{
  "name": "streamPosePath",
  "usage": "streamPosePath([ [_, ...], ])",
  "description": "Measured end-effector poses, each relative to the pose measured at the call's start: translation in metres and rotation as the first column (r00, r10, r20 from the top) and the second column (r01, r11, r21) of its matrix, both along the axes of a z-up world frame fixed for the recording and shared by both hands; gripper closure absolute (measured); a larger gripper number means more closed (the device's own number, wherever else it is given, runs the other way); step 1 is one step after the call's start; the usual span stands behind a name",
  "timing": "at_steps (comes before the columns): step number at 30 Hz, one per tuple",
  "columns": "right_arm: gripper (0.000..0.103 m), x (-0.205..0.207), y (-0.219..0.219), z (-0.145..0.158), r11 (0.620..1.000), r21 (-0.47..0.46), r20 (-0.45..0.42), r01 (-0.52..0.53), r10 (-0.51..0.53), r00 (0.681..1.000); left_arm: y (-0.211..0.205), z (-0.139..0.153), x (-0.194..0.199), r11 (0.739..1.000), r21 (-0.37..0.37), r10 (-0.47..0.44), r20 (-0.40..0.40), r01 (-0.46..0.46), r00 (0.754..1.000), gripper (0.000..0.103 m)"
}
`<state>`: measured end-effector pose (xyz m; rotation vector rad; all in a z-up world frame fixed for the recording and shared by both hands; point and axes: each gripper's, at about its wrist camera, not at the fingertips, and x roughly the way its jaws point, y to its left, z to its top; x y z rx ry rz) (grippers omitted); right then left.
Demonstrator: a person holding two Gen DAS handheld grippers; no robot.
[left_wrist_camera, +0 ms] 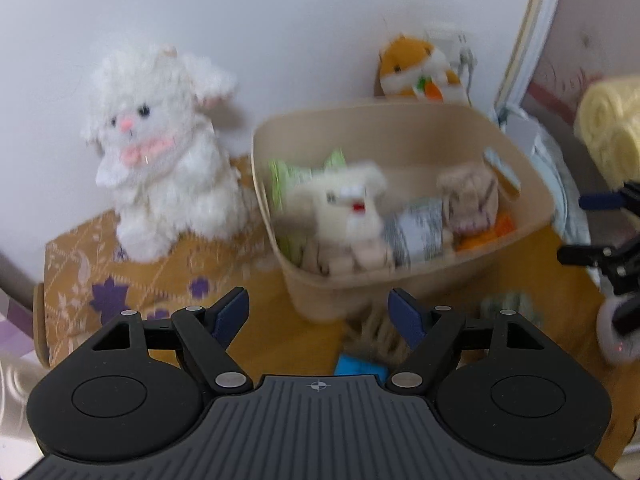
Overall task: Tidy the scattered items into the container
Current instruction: 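Grasp the white snack bag with the left tool while the right tool grasps the green plaid scrunchie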
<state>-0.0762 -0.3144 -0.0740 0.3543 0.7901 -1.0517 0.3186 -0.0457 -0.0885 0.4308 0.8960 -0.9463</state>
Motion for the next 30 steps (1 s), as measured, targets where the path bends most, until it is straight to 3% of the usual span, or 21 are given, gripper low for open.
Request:
streamPosePath([
  [5,0.0,-0.001,0.011,-0.03,0.998,0.069,-0.049,-0.005,0.008,0.999,0.008,-0.021,-0.022,0.992,0.055,-0.115,-0.048,0.118,0.992,0.025],
  [13,0.0,0.008,0.023,-0.069,0.988,0.153,-0.14,-0.031,0.052,0.989,-0.003,-0.053,-0.054,0.946,0.167,-0.274,-0.047,0.278,0.961,0.025],
  [22,0.0,0.013,0.016,-0.09,0.979,0.205,-0.127,0.011,0.016,0.992,-0.023,-0.078,-0.058,0.92,0.238,-0.308,-0.051,0.311,0.95,0.025],
  [24,0.01,0.012,0.014,-0.094,0.975,0.22,-0.118,0.016,0.01,0.993,-0.028,-0.082,-0.06,0.914,0.246,-0.318,-0.053,0.321,0.946,0.025],
  [30,0.018,0.01,0.012,-0.099,0.973,0.228,-0.099,0.022,0.001,0.995,-0.036,-0.087,-0.06,0.916,0.225,-0.322,-0.085,0.333,0.943,0.033],
])
